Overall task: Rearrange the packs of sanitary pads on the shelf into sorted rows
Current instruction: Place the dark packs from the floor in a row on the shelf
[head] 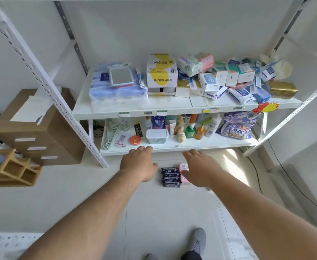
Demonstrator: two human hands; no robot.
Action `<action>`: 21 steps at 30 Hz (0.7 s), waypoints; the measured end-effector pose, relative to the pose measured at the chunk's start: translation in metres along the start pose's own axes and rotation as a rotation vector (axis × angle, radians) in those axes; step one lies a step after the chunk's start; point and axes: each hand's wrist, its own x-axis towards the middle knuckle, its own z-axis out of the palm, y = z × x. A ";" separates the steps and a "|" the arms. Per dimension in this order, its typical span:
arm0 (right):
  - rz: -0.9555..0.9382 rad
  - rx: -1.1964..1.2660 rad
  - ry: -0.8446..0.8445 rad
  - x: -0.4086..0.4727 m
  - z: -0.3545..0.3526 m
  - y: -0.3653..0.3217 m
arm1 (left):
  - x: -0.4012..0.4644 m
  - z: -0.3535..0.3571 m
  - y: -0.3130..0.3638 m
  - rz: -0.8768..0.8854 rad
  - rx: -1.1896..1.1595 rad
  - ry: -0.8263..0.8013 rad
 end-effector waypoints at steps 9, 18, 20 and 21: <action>0.061 0.078 -0.140 0.028 0.059 0.079 | 0.053 0.059 0.049 0.038 0.056 -0.151; 0.036 0.124 -0.210 0.114 0.110 0.179 | 0.148 0.125 0.097 0.038 0.113 -0.239; 0.044 0.134 -0.234 0.136 0.129 0.200 | 0.172 0.145 0.101 0.028 0.104 -0.243; 0.048 0.135 -0.246 0.147 0.140 0.209 | 0.185 0.157 0.101 0.022 0.095 -0.243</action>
